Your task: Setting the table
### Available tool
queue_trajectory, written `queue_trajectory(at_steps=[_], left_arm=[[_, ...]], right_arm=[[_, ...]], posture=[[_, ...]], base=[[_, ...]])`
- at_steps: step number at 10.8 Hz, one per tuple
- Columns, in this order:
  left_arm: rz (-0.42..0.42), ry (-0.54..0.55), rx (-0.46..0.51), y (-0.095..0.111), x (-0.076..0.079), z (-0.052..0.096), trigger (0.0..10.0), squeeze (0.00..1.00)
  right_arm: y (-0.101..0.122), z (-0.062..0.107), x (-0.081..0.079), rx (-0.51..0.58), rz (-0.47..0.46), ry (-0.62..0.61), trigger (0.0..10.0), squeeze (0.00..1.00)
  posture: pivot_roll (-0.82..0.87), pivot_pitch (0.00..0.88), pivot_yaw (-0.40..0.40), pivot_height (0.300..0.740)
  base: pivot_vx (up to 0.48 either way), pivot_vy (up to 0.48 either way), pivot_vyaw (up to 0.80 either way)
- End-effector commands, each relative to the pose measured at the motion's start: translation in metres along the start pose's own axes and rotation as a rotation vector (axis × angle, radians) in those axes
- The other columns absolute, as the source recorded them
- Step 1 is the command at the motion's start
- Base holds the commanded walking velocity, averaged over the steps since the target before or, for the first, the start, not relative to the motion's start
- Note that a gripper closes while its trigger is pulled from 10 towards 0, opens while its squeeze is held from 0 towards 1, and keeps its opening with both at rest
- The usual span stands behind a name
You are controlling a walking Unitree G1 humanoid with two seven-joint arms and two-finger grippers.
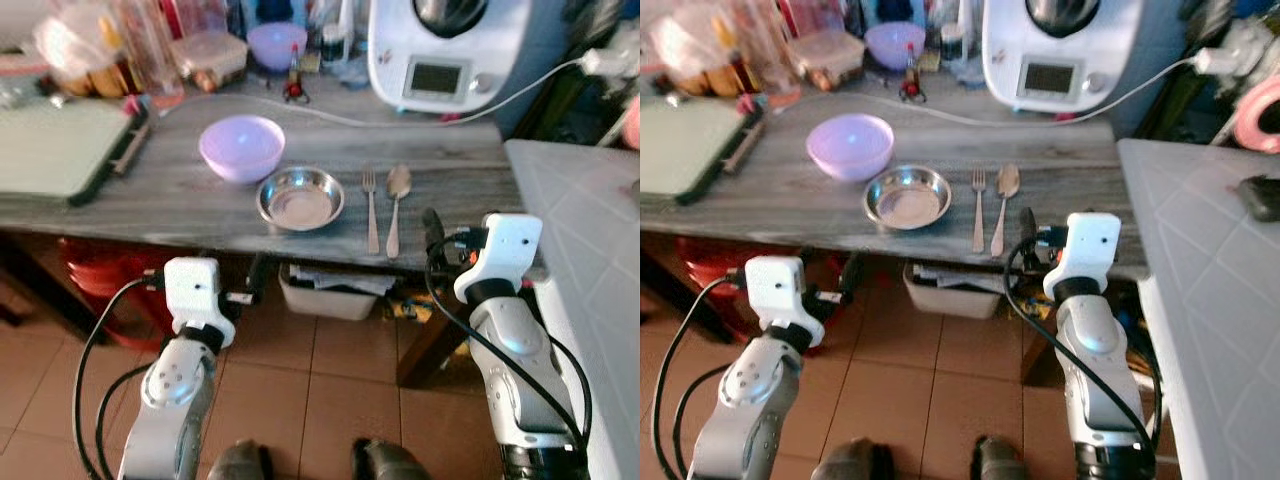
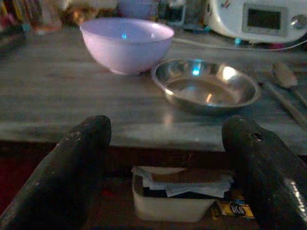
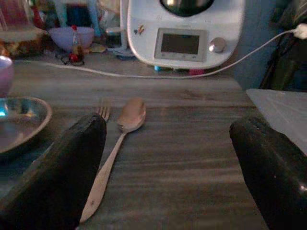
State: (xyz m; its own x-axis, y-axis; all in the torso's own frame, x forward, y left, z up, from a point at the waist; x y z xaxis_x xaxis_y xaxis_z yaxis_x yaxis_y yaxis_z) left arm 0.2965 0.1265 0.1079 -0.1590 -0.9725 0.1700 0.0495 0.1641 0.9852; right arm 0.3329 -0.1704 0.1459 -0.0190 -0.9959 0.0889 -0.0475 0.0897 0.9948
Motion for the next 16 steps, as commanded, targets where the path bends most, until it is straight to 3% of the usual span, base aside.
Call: queue_trajectory(at_steps=[1, 9, 16], left_arm=[[-0.005, 0.005, 0.007, 0.0009, -0.0001, -0.0002, 10.0, 0.00], [-0.021, 0.010, 0.014, 0.0030, -0.0012, -0.0010, 10.0, 0.00], [-0.024, 0.018, 0.016, 0.0039, -0.0024, -0.0018, 10.0, 0.00]], right_arm=[[-0.0008, -0.0005, 0.0005, -0.004, 0.003, 0.003, 10.0, 0.00], [-0.0043, -0.0045, 0.0006, -0.019, -0.006, -0.004, 10.0, 0.00], [-0.0044, -0.0059, -0.0030, -0.019, -0.012, 0.010, 10.0, 0.00]], posture=[[-0.03, 0.046, 0.024, 0.740], [-0.02, 0.053, 0.023, 0.740], [-0.02, 0.066, 0.026, 0.740]], base=[[-0.244, 0.000, 0.00], [-0.030, 0.000, 0.00], [-0.284, 0.000, -0.11]])
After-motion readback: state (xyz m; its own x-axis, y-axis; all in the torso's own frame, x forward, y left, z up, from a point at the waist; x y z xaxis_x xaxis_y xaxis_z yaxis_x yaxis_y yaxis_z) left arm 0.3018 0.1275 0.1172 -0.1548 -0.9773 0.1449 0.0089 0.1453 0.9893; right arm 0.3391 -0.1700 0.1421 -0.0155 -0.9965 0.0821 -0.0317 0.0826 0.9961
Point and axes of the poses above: a point about 5 cm out from each wrist's last joint towards the gripper, its own z axis pointing back from the gripper into the wrist, its own y axis along the axis of the wrist's last joint, x = y × z, the point moved 6 cm from there along -z, pointing out of the wrist towards the gripper, and after that the axes turned 5 degrees about z, right-handed, at the moved point
